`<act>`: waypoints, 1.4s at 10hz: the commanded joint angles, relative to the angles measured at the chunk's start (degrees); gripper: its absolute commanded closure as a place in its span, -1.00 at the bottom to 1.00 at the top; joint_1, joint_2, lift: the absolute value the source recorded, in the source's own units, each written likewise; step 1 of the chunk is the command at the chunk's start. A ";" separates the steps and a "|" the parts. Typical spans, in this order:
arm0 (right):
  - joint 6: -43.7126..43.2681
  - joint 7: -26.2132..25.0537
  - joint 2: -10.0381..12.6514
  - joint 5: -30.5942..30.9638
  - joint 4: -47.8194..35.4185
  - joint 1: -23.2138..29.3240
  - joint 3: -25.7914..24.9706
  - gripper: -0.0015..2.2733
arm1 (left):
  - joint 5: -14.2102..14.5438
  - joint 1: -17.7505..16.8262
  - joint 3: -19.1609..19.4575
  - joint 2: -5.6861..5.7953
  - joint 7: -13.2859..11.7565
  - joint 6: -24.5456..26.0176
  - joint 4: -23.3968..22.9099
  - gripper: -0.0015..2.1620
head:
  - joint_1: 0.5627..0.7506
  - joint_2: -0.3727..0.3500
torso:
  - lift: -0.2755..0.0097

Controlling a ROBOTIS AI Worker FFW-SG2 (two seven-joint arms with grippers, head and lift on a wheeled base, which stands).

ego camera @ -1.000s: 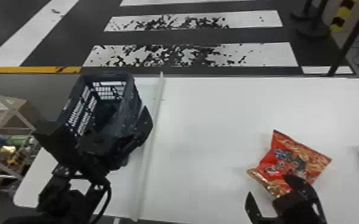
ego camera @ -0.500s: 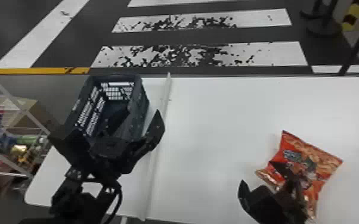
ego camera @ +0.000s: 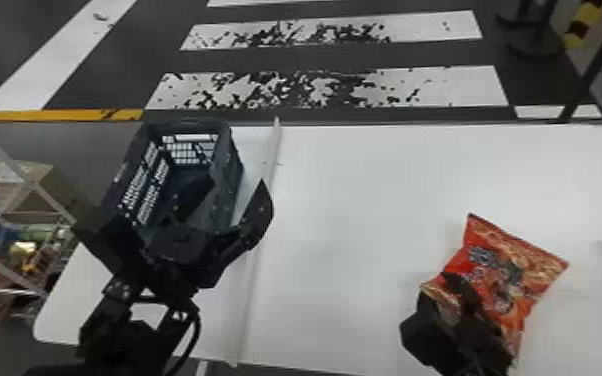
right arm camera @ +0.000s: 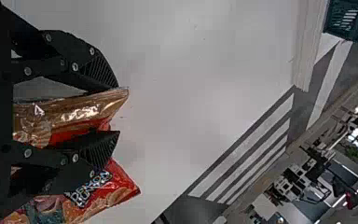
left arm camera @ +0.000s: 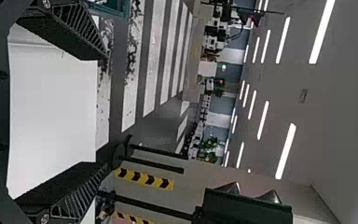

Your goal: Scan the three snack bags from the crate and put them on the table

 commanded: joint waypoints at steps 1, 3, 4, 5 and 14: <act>-1.21 -2.15 -0.33 0.35 -1.25 0.22 0.73 0.97 | 0.14 0.00 -0.43 -0.09 -0.46 -1.41 0.77 -0.94 | 0.41 0.38 | 0.28; -9.65 -5.23 -0.60 0.17 -6.52 2.06 -0.59 0.97 | 0.32 0.00 -0.87 -0.09 -0.81 -1.93 1.12 -0.94 | 0.41 0.37 | 0.28; -13.34 -4.79 -0.33 -7.21 -11.97 3.56 -4.98 0.97 | 0.32 0.00 -1.22 -0.09 -0.90 -1.93 1.47 -0.94 | 0.41 0.39 | 0.28; -14.39 -2.15 0.90 -16.70 -17.86 5.05 -10.43 0.97 | 0.23 0.00 -1.75 -0.09 -0.98 -1.93 1.56 -0.94 | 0.41 0.42 | 0.28; -15.80 7.60 21.20 -78.75 -1.07 6.10 -55.35 0.97 | -4.96 -0.18 -7.20 0.26 -0.81 -1.23 1.56 -0.94 | 0.41 -0.63 | 0.28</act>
